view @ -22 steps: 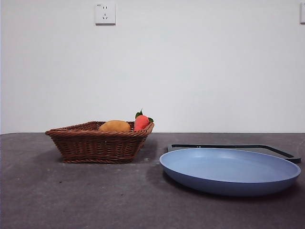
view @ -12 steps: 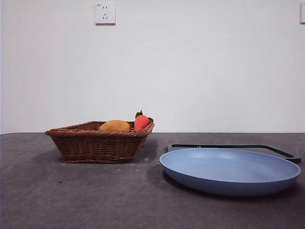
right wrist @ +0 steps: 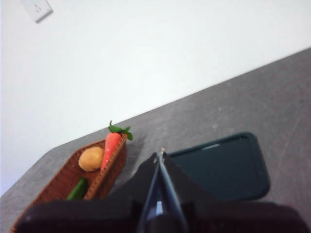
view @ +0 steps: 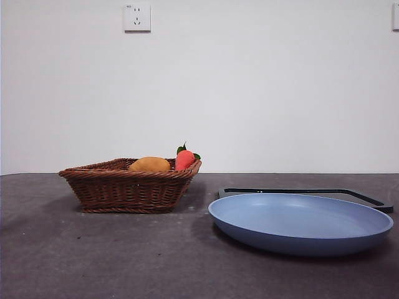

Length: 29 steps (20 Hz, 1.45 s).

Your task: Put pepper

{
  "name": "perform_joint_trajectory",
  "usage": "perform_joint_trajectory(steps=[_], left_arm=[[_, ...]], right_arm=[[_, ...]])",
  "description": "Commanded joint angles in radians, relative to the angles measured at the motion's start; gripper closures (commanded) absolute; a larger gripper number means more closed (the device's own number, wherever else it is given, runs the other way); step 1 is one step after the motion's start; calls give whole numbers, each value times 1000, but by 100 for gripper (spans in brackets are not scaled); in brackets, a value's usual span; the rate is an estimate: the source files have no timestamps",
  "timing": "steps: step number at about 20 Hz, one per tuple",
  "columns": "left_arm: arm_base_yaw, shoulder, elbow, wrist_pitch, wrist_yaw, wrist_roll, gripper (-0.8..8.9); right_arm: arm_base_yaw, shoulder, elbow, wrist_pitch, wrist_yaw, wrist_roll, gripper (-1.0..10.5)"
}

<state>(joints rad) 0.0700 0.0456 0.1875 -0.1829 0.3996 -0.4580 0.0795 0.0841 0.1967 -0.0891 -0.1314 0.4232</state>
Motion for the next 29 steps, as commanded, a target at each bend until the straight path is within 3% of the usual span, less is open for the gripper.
perform_joint_trajectory(steps=[1,9,13,18,22,29], left_arm=[[4,55,69,-47,34,-9,807],[3,281,289,-155,232,79,807],[2,380,397,-293,287,189,807],[1,430,494,-482,264,356,807],[-24,436,539,-606,152,441,807],[-49,436,541,-616,126,451,769]], right_arm=[[2,53,85,-45,-16,-13,941],[3,266,378,-357,-135,-197,941],[3,380,528,-576,-193,-311,941],[10,492,671,-811,-237,-429,941],[10,554,734,-944,-236,-496,941],[10,575,737,-959,-236,-503,896]])
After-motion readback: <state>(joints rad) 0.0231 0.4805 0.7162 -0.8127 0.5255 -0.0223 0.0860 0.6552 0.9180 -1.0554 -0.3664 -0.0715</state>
